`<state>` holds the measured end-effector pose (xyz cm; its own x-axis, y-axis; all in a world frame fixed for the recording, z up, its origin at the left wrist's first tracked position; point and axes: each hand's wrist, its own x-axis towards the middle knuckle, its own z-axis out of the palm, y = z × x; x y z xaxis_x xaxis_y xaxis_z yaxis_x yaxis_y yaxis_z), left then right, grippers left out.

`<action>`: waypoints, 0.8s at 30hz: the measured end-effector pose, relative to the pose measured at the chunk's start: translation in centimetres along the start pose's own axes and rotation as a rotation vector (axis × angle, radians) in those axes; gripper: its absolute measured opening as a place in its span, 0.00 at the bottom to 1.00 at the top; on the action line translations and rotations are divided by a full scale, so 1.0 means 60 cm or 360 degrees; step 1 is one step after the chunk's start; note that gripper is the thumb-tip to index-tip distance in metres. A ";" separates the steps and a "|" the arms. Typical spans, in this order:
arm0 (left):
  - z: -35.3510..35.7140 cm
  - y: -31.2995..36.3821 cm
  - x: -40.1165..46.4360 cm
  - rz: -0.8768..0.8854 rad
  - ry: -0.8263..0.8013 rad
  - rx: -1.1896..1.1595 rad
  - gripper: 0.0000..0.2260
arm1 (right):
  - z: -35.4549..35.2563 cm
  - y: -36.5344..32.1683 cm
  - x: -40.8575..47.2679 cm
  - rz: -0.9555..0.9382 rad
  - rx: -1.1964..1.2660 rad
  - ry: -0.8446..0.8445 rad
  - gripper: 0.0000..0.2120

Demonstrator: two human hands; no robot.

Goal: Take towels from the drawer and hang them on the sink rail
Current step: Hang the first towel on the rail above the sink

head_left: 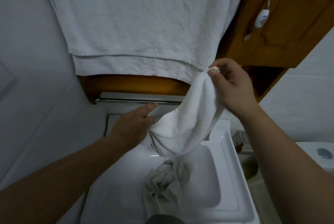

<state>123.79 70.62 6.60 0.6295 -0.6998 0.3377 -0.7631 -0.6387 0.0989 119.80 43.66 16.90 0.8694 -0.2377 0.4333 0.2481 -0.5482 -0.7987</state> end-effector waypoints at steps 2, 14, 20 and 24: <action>0.013 0.008 -0.004 -0.0026 0.0009 -0.0059 0.12 | 0.012 -0.005 0.001 -0.0049 -0.0083 -0.0068 0.04; 0.081 0.046 -0.090 -0.0338 -0.0328 -0.0536 0.18 | 0.000 -0.031 -0.003 -0.0267 -0.0086 -0.0528 0.05; 0.005 0.043 -0.024 -0.0780 -0.0097 -0.0863 0.13 | -0.031 0.000 -0.003 0.0240 0.1160 -0.1050 0.12; -0.045 0.077 0.011 -0.0787 -0.0163 -0.1178 0.12 | -0.037 0.014 -0.005 0.0240 0.1722 -0.1100 0.05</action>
<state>120.26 68.09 9.81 0.8944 -0.4471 0.0146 -0.2779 -0.5297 0.8014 118.80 41.48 17.00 0.8779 0.3992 0.2644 0.0645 0.4485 -0.8915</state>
